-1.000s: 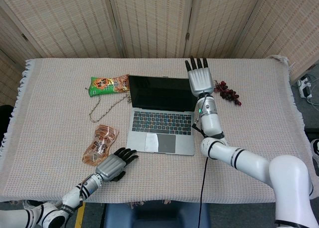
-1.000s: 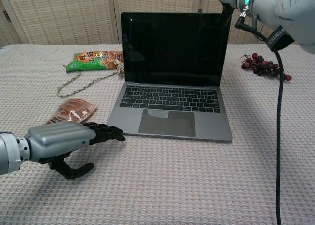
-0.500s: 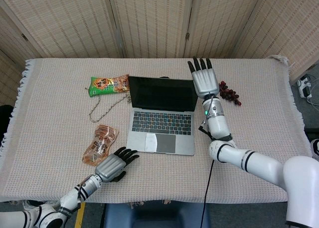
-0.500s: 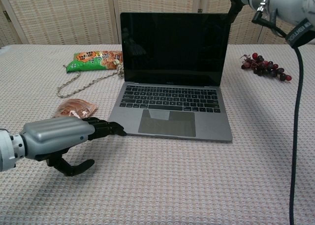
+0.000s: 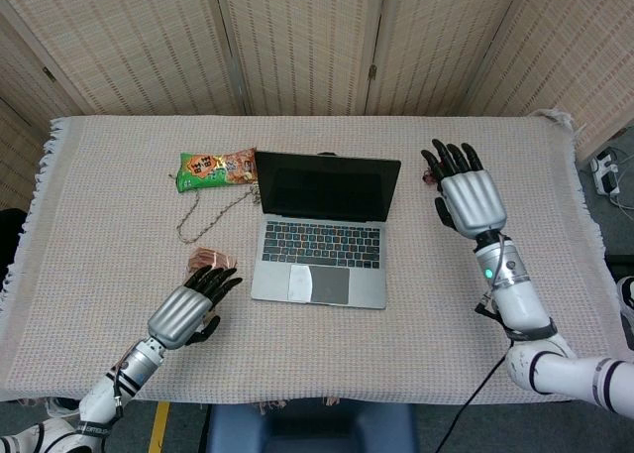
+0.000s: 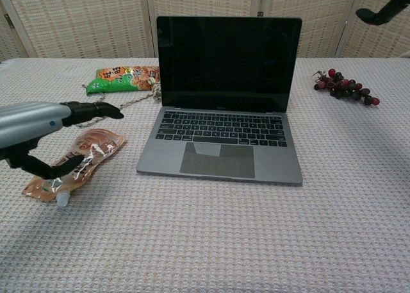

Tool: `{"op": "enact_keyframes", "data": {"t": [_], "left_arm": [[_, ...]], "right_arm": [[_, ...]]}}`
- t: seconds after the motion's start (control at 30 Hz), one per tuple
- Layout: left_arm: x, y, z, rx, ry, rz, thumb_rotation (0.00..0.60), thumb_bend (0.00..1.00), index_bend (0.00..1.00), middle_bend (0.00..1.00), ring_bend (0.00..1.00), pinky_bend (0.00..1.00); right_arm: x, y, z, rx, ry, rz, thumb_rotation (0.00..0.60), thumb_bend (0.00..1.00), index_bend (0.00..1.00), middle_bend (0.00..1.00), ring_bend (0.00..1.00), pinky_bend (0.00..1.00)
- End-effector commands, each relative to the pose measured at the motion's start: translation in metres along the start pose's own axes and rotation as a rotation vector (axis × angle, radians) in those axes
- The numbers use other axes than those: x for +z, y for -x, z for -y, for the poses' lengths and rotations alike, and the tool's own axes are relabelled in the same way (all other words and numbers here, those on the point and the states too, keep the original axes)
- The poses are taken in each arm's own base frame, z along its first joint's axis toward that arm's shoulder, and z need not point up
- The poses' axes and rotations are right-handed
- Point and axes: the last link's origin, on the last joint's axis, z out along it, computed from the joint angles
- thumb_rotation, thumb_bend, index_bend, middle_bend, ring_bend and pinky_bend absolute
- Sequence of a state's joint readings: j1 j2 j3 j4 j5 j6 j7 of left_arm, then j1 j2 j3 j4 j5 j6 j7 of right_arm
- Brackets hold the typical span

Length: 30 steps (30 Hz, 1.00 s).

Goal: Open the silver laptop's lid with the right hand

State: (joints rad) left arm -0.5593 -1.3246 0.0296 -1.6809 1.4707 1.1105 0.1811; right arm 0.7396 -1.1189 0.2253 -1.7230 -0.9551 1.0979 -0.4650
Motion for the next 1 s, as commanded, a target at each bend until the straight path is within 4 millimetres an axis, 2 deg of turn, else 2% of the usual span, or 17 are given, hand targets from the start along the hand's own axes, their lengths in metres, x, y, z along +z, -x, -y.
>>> {"op": "enact_keyframes", "data": {"t": [0.03, 0.2, 0.33, 0.5, 0.8, 1.0], "left_arm": [[-0.013, -0.021, 0.016, -0.044, -0.066, -0.099, 0.600, 0.61, 0.05, 0.05, 0.00, 0.00], [-0.036, -0.041, 0.039, -0.056, -0.168, -0.183, 0.600, 0.61, 0.05, 0.05, 0.00, 0.00], [-0.056, -0.049, 0.056, -0.063, -0.249, -0.221, 0.600, 0.61, 0.05, 0.05, 0.00, 0.00], [-0.083, -0.054, 0.067, -0.068, -0.334, -0.274, 0.600, 0.61, 0.06, 0.05, 0.00, 0.00], [-0.132, -0.047, 0.073, -0.067, -0.461, -0.374, 0.600, 0.61, 0.06, 0.05, 0.00, 0.00], [-0.153, -0.033, 0.072, -0.077, -0.499, -0.365, 0.600, 0.61, 0.06, 0.05, 0.00, 0.00]], "right_arm": [[-0.042, 0.008, -0.026, 0.029, 0.016, 0.012, 0.600, 0.55, 0.00, 0.00, 0.00, 0.00], [-0.083, 0.019, -0.053, 0.085, 0.030, 0.007, 0.600, 0.55, 0.00, 0.00, 0.00, 0.00], [-0.113, 0.031, -0.071, 0.108, 0.043, -0.003, 0.600, 0.55, 0.00, 0.00, 0.00, 0.00], [-0.148, 0.043, -0.082, 0.147, 0.066, -0.034, 0.600, 0.55, 0.00, 0.00, 0.00, 0.00], [-0.194, 0.064, -0.089, 0.197, 0.135, -0.059, 0.600, 0.55, 0.00, 0.00, 0.00, 0.00], [-0.210, 0.072, -0.088, 0.217, 0.152, -0.049, 0.600, 0.55, 0.00, 0.00, 0.00, 0.00]]}}
